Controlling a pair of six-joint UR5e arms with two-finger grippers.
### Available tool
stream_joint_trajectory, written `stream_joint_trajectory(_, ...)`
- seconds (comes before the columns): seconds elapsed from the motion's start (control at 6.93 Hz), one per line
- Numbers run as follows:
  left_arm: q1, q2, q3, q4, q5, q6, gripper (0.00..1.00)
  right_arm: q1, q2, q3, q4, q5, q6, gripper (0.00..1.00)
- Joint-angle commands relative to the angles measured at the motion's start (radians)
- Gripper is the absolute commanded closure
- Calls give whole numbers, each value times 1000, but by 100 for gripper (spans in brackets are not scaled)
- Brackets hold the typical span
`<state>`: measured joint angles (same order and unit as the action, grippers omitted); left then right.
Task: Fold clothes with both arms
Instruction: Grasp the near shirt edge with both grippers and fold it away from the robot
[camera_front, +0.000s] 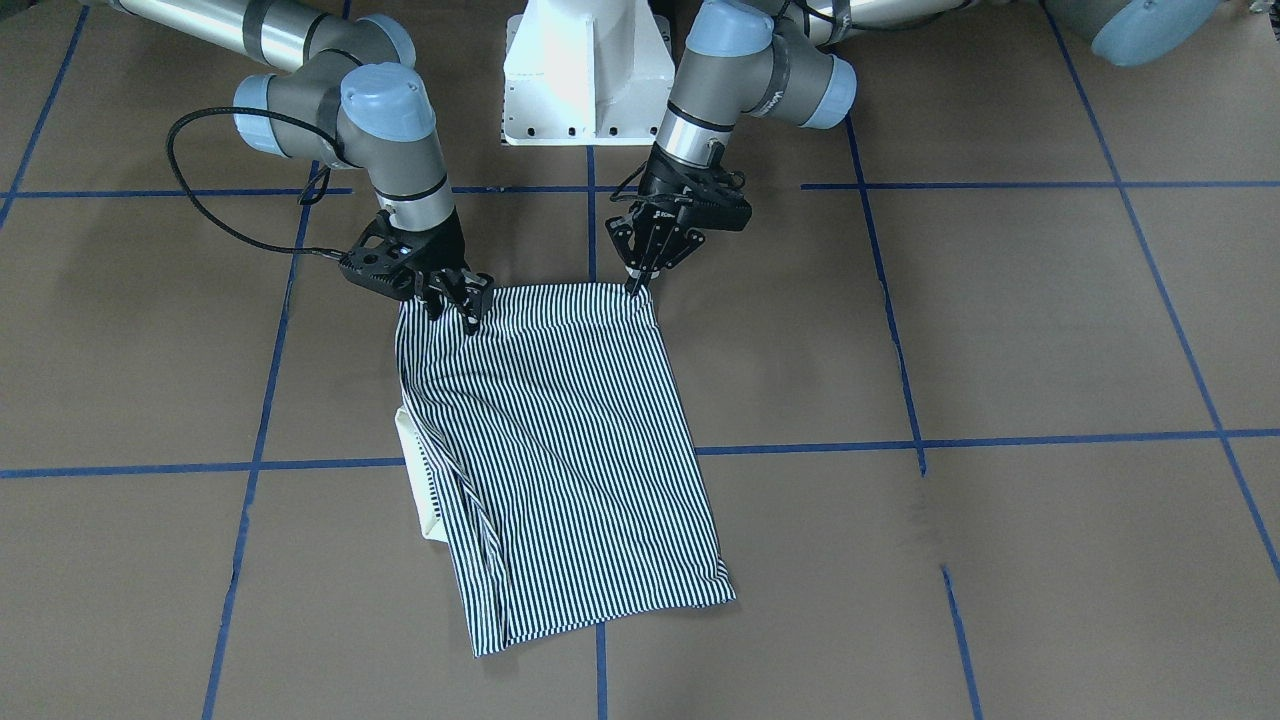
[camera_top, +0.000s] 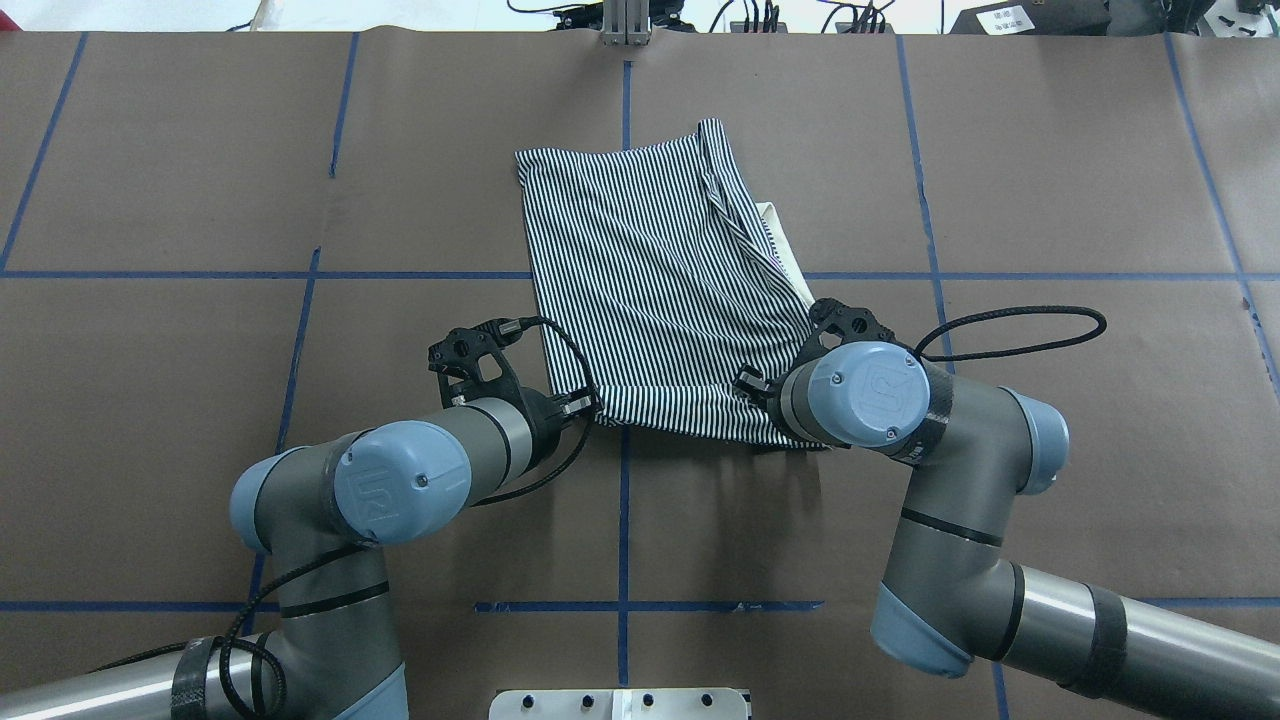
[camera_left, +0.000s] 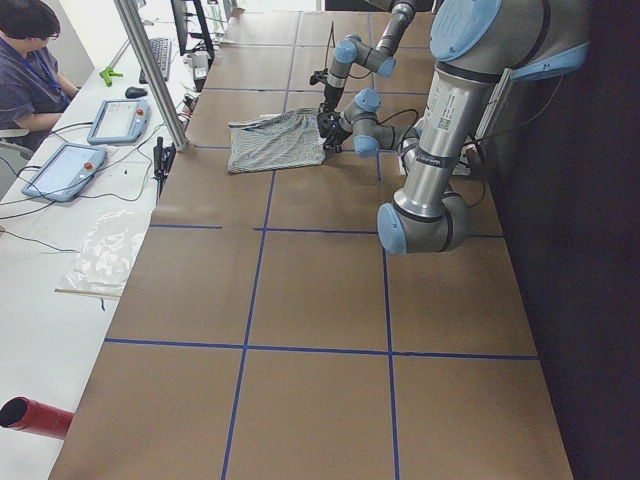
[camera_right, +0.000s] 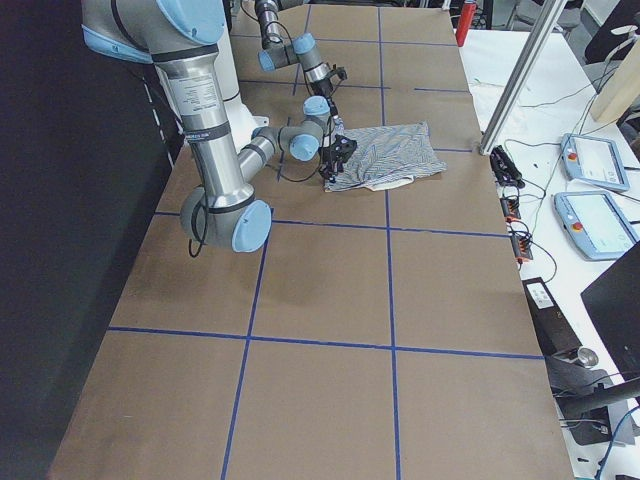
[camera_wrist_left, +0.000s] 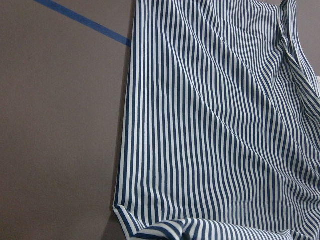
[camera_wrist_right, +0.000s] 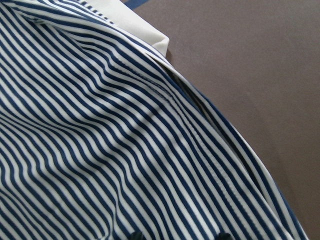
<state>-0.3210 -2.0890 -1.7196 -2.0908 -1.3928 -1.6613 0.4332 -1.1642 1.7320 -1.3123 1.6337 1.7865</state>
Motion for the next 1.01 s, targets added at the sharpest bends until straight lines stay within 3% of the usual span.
stream_joint_trajectory(0.0,-1,0,0,0,0,2,100,-1,15,-3,-2,-2,5,100)
stream_joint_trajectory(0.58,-3,0,-6,0,-2,3,100,4,31,7,-2,-2,17,100)
stream_joint_trajectory(0.87,-16,33,-108,14,-12,82,100,5,28,113,-46,-20,56,100)
